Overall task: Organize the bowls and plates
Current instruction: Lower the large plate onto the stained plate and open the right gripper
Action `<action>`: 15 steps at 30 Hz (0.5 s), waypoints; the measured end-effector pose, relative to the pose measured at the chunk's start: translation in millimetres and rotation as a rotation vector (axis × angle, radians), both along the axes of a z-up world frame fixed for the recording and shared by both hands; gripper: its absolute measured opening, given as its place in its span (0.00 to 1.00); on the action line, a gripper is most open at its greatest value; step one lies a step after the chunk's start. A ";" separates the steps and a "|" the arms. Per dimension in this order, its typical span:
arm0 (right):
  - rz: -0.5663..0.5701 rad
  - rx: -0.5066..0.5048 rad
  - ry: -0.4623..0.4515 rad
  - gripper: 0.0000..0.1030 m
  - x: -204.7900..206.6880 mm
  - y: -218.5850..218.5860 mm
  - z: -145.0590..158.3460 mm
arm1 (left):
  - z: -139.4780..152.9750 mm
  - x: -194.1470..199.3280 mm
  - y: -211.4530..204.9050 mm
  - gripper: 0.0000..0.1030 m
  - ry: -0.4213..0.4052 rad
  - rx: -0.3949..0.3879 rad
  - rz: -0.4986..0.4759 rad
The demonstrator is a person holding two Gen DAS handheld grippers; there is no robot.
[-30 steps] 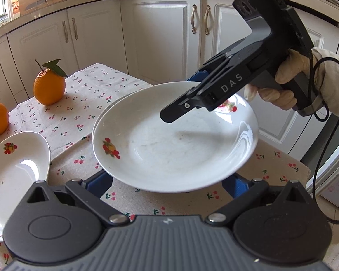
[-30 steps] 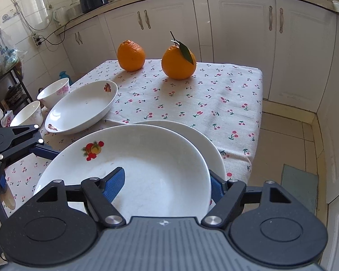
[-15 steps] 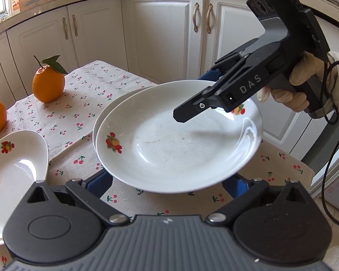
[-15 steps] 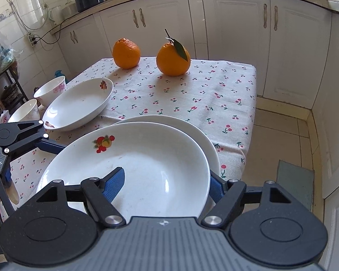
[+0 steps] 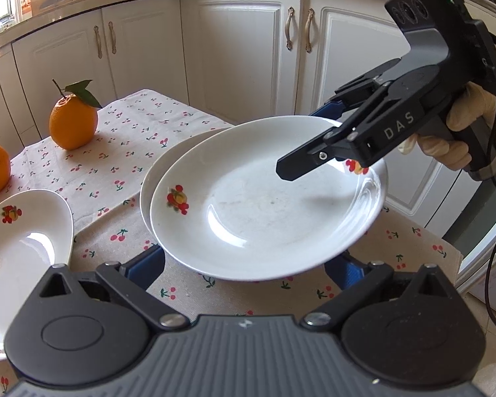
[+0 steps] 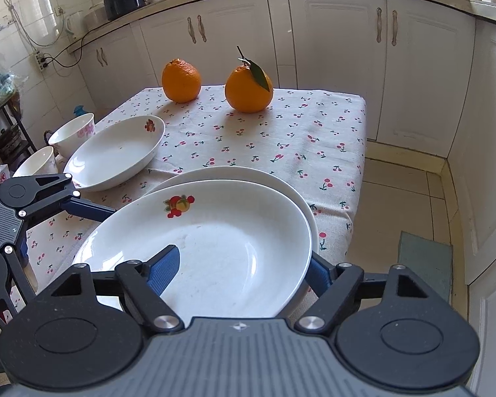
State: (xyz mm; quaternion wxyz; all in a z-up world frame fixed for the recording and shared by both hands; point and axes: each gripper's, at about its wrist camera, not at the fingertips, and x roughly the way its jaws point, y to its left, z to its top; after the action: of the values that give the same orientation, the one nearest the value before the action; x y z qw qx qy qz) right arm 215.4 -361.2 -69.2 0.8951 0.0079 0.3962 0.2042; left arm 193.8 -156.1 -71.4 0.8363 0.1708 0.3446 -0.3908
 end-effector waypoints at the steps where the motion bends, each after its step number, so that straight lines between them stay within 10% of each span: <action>1: -0.001 -0.003 0.000 0.82 -0.7 0.3 0.3 | 0.1 -0.2 -0.4 0.99 -0.002 0.000 -0.001; 15: -0.037 -0.058 0.015 0.85 -12.3 8.8 1.4 | 4.0 -6.0 -1.1 0.99 -0.035 -0.018 -0.007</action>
State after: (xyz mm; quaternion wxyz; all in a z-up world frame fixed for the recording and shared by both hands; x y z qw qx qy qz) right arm 203.1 -352.4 -67.8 0.8957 -0.0093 0.4083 0.1759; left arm 187.8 -157.2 -67.5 0.8424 0.1713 0.3258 -0.3935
